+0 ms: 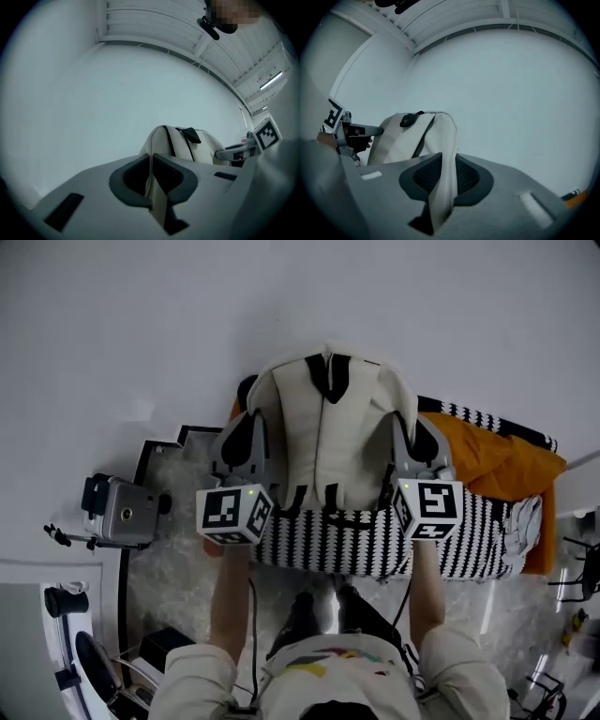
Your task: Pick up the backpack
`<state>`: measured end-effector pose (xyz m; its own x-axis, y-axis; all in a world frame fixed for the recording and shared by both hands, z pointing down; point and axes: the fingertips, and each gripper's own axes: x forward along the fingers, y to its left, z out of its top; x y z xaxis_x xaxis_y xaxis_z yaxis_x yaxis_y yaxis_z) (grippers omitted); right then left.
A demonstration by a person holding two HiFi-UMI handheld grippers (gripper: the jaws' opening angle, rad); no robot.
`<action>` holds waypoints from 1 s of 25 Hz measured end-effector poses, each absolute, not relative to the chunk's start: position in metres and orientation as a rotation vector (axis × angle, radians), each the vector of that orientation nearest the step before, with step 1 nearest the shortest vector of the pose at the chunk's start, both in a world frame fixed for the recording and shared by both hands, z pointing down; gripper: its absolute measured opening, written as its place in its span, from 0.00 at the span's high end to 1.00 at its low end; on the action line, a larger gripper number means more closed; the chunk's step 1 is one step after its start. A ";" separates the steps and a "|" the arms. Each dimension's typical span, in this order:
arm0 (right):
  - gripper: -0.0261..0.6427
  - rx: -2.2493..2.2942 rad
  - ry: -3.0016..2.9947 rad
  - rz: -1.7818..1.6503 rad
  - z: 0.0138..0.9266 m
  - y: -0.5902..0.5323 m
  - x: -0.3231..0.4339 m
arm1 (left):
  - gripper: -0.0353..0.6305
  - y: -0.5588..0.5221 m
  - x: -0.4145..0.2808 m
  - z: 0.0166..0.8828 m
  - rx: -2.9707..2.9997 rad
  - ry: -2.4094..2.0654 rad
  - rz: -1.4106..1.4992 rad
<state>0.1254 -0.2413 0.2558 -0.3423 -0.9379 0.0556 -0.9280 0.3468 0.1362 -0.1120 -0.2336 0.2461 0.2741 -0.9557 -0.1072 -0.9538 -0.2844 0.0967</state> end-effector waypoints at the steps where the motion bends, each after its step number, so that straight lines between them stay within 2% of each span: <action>1: 0.86 1.735 -2.482 -0.141 0.238 -0.235 0.125 | 0.90 -0.228 -0.112 0.228 2.502 -1.884 -0.254; 6: 0.86 1.768 -2.518 -0.219 0.174 -0.200 0.123 | 0.90 -0.193 -0.112 0.161 2.539 -1.919 -0.370; 12: 0.86 1.790 -2.555 -0.345 0.125 -0.175 0.117 | 0.90 -0.168 -0.117 0.119 2.530 -1.958 -0.455; 25: 0.86 1.795 -2.645 -0.370 0.107 -0.130 0.112 | 0.90 -0.116 -0.119 0.094 2.517 -2.028 -0.498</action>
<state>0.1125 -0.1297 0.1071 -0.3757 -0.9069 -0.1909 -0.9244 0.3521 0.1464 -0.1191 -0.1160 0.0937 0.1880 -0.9309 -0.3132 -0.9701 -0.2259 0.0891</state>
